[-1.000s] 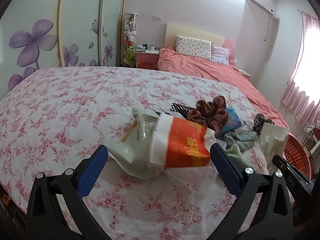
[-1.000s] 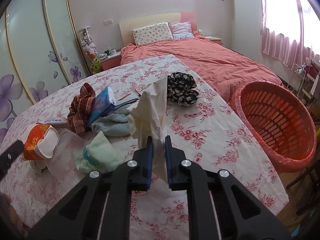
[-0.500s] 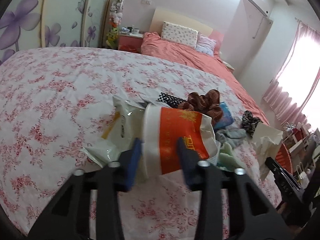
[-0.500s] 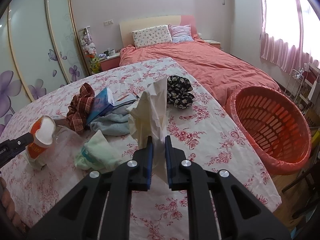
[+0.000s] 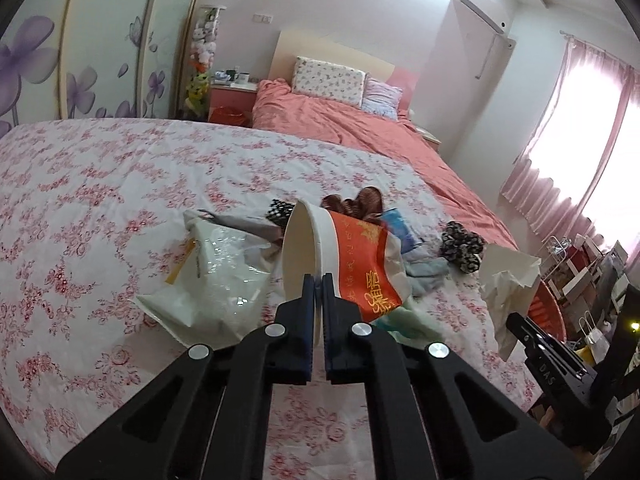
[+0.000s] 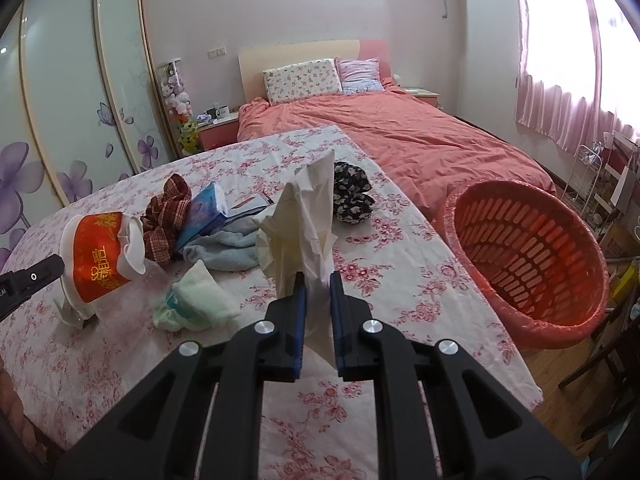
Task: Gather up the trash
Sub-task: 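Close the left tool on the orange-and-white paper cup and lift it, then carry the cup and tissue over the orange basket and open both tools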
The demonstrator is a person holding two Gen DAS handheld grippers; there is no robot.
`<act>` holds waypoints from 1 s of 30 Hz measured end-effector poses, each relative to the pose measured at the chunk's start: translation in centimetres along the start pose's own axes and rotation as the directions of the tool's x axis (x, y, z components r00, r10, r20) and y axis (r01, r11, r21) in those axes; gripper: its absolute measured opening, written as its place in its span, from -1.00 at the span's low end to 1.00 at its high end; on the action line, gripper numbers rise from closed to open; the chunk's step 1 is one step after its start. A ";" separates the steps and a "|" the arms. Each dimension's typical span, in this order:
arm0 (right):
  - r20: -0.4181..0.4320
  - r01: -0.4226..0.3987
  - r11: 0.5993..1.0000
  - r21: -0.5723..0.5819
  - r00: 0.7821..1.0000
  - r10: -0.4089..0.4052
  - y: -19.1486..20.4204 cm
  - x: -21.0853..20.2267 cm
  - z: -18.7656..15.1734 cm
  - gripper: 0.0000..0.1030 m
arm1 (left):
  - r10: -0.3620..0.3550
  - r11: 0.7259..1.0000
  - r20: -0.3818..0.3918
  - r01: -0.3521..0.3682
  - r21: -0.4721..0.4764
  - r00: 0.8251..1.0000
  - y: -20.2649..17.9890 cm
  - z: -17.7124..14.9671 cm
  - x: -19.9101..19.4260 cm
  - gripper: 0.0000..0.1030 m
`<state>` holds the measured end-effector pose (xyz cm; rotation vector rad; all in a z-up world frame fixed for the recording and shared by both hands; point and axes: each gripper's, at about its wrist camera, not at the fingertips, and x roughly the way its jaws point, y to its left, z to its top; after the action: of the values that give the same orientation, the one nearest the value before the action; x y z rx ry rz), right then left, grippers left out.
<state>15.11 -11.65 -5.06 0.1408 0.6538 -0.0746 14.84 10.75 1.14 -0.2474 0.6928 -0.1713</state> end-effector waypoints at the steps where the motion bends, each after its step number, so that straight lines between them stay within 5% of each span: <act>1: 0.001 0.001 1.000 0.001 1.000 -0.001 -0.1 -0.1 0.0 -0.76 | -0.004 1.000 0.006 0.004 0.005 1.000 -0.4 0.1 -0.2 -0.94; 18: 0.023 0.018 0.999 0.032 1.000 -0.019 -2.6 -1.2 0.0 -0.76 | -0.064 0.997 0.061 0.061 0.050 0.996 -4.7 0.9 -0.9 -0.95; 30: 0.066 0.059 0.996 0.071 0.996 -0.064 -5.9 -2.9 0.8 -0.76 | -0.170 0.981 0.053 0.164 0.101 0.984 -10.3 1.0 0.4 -0.95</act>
<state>12.62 -17.49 -3.30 0.1839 0.5876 -0.1608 15.00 0.93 4.57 -0.2177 0.6007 -0.3557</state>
